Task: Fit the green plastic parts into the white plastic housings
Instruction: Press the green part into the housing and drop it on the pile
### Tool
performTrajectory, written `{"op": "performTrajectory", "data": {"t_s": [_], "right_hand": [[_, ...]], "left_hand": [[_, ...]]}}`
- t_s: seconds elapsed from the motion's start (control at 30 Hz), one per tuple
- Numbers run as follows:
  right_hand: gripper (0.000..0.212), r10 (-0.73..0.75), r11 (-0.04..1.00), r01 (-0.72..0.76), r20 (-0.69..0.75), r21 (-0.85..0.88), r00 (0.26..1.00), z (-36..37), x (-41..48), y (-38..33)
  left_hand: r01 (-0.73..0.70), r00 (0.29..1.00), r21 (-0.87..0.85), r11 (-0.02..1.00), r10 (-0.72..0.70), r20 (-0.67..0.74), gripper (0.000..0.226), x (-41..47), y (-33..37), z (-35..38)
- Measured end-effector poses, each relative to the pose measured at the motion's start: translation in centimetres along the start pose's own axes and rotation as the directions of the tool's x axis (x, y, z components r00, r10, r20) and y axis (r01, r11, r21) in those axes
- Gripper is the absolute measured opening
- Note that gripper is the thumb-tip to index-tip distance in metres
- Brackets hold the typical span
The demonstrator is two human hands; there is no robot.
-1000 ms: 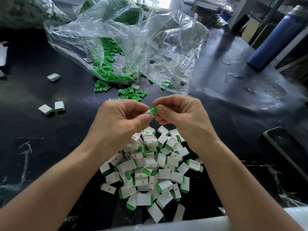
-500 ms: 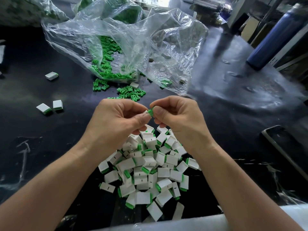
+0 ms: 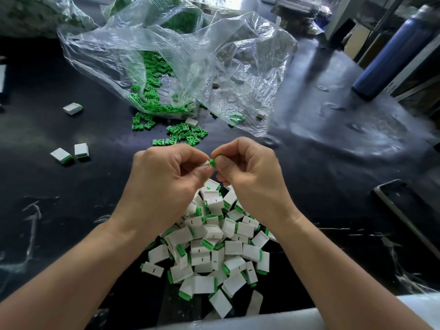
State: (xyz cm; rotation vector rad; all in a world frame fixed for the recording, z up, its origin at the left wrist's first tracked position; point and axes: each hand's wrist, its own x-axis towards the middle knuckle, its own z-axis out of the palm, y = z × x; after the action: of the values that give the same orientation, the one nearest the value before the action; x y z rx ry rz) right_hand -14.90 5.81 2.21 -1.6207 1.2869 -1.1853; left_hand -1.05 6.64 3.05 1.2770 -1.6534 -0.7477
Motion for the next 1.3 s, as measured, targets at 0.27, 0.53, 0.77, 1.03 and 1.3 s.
{"op": "performTrajectory", "data": {"t_s": [0.27,0.53,0.77,1.03,1.3], "right_hand": [[0.032,-0.037,0.999,0.037,-0.008,0.007,0.999,0.1,-0.3,0.0],[0.025,-0.115,0.993,0.115,-0.014,-0.008,0.993,-0.1,-0.3,-0.4],[0.012,-0.056,0.996,0.057,-0.008,0.065,0.998,-0.6,-0.2,-0.6],[0.049,0.285,0.846,-0.400,0.336,0.353,0.898,-1.3,0.3,-1.2],[0.054,0.305,0.793,-0.527,0.551,0.304,0.777,-1.1,0.0,-1.9]], "left_hand": [[-0.016,1.000,-0.008,1.000,0.016,0.007,0.021,0.0,0.0,0.0],[0.139,0.989,-0.328,0.934,-0.115,0.091,0.012,0.2,0.6,0.0],[0.186,0.978,-0.422,0.888,-0.126,0.167,0.018,0.6,0.3,0.2],[-0.045,0.993,-0.357,0.933,0.081,0.085,0.020,0.7,0.1,-0.1],[-0.099,0.984,-0.420,0.902,0.153,0.097,0.011,0.6,-0.1,0.0]]}}
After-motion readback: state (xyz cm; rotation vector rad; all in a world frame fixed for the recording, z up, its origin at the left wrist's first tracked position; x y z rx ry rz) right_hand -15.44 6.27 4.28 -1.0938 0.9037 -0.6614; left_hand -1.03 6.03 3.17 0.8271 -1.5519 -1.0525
